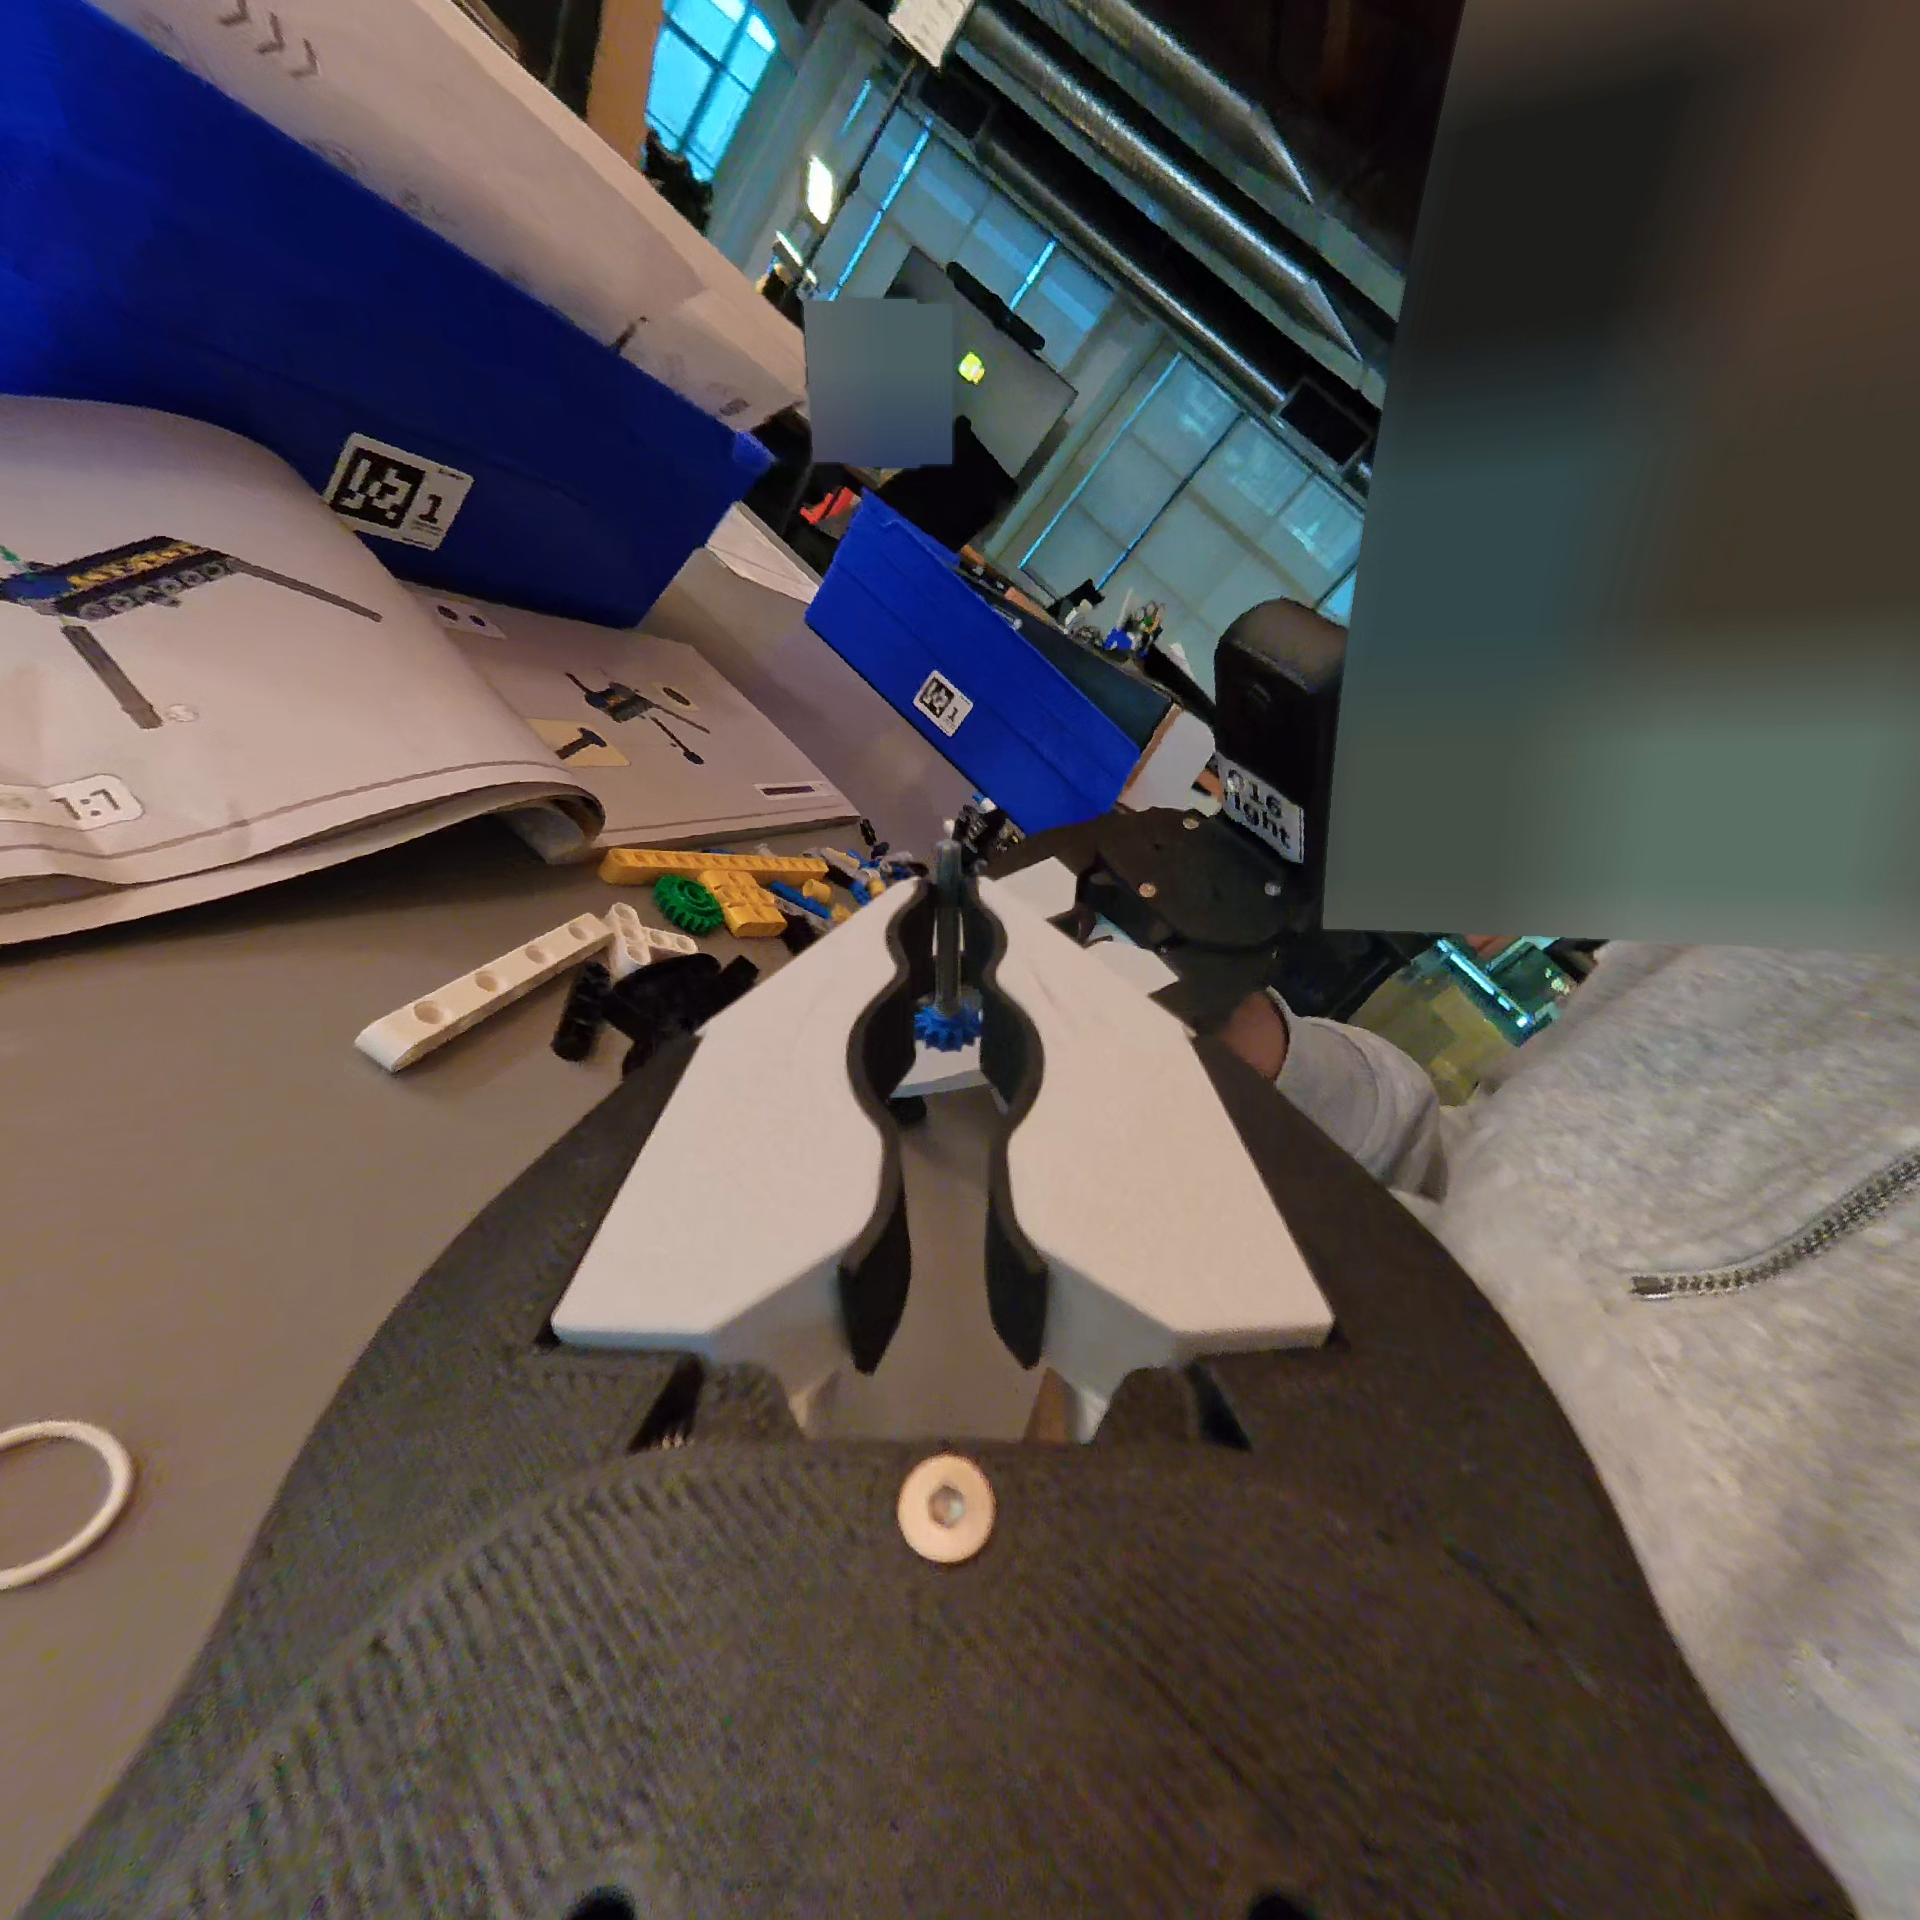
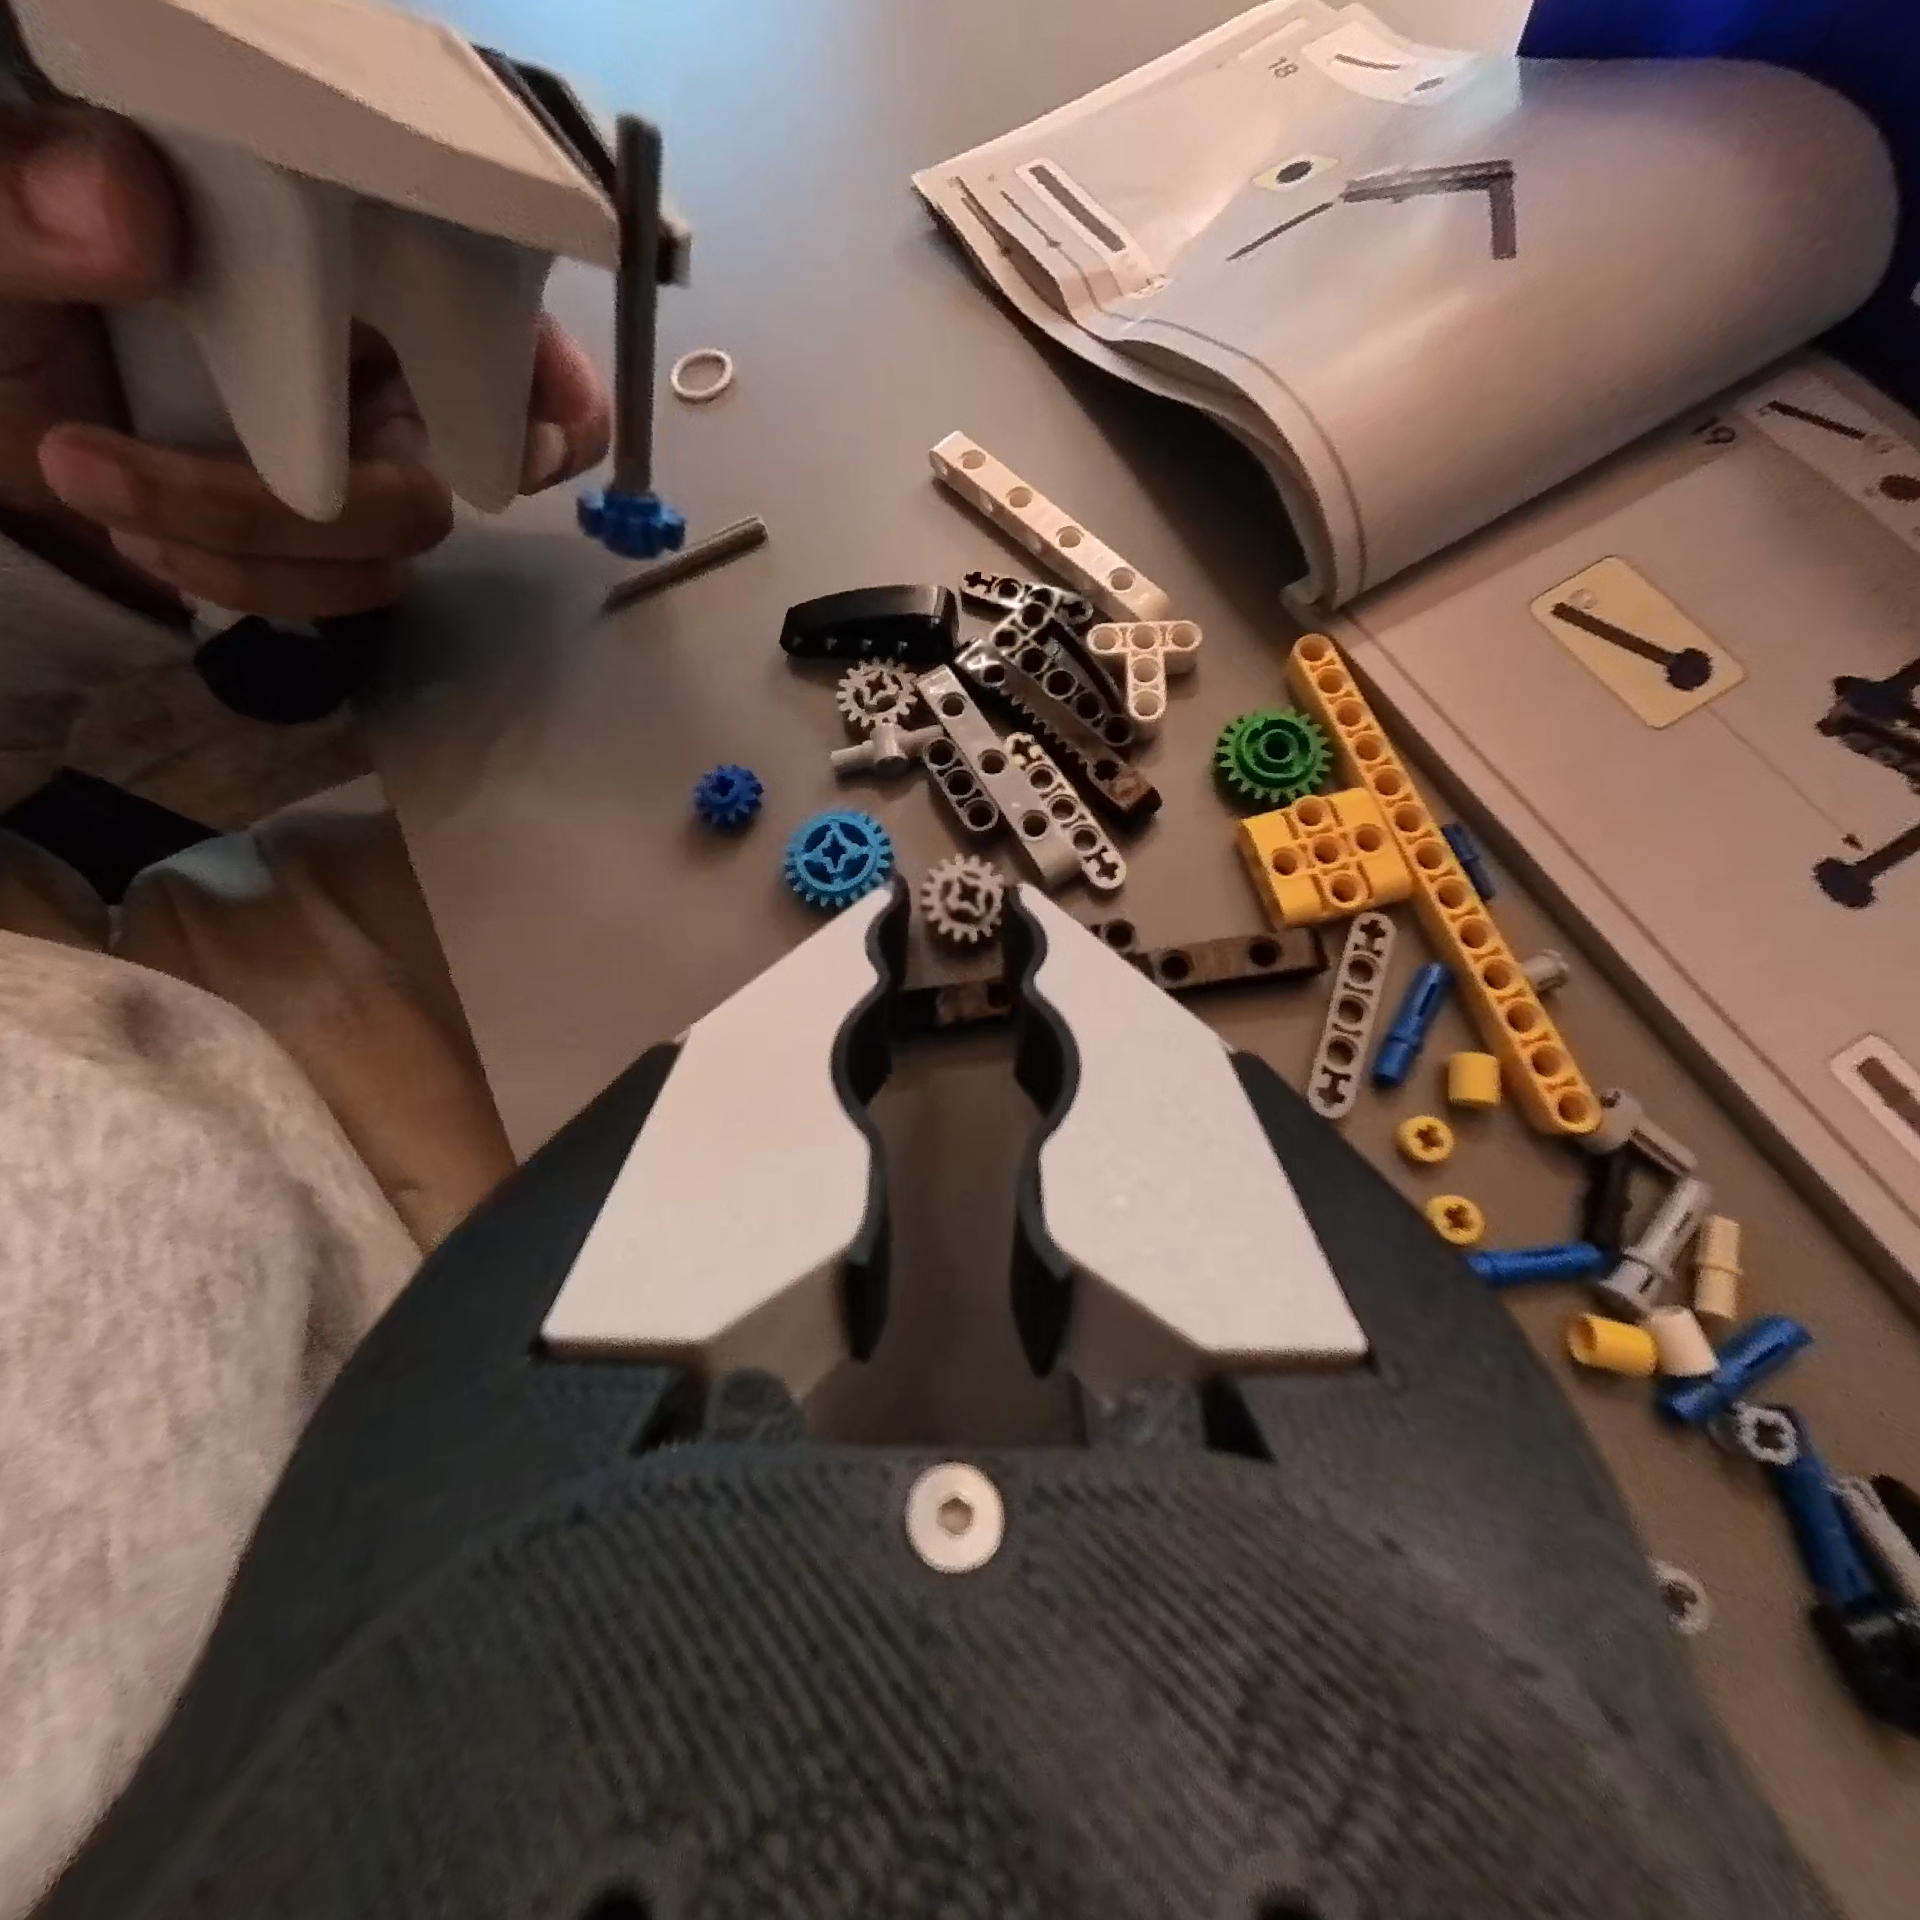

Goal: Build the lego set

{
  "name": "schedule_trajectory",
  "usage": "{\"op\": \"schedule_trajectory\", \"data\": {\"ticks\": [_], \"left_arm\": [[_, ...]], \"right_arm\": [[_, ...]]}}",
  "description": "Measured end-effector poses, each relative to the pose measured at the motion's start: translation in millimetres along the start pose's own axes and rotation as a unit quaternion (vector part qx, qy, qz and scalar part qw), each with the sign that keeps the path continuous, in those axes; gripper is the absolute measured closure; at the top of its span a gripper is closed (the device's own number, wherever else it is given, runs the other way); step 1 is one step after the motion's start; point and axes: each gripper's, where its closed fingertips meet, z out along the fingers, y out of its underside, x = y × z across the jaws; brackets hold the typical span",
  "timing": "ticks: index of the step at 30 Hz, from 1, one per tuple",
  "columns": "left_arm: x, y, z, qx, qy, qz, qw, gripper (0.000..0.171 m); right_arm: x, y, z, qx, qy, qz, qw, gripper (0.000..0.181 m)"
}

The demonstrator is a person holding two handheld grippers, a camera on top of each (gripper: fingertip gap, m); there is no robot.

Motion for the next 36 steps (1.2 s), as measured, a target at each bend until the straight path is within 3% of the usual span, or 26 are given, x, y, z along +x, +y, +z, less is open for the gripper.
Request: {"op": "schedule_trajectory", "data": {"ticks": [7,14,20,36], "left_arm": [[16,20,9,-0.048,0.007,0.061,0.997,0.168],[27,43,18,-0.100,0.005,0.135,0.986,0.168],[29,57,23,-0.132,-0.003,0.170,0.977,0.168],[28,69,26,-0.159,-0.011,0.194,0.968,0.168]], "right_arm": [[1,-3,-3,0.012,0.022,-0.018,1.000,0.170],[-6,-25,-29,0.094,-0.013,-0.015,0.995,0.170],[-37,-46,-56,0.172,-0.057,-0.091,0.979,0.170],[-47,-36,-55,0.150,-0.033,-0.168,0.974,0.171]]}}
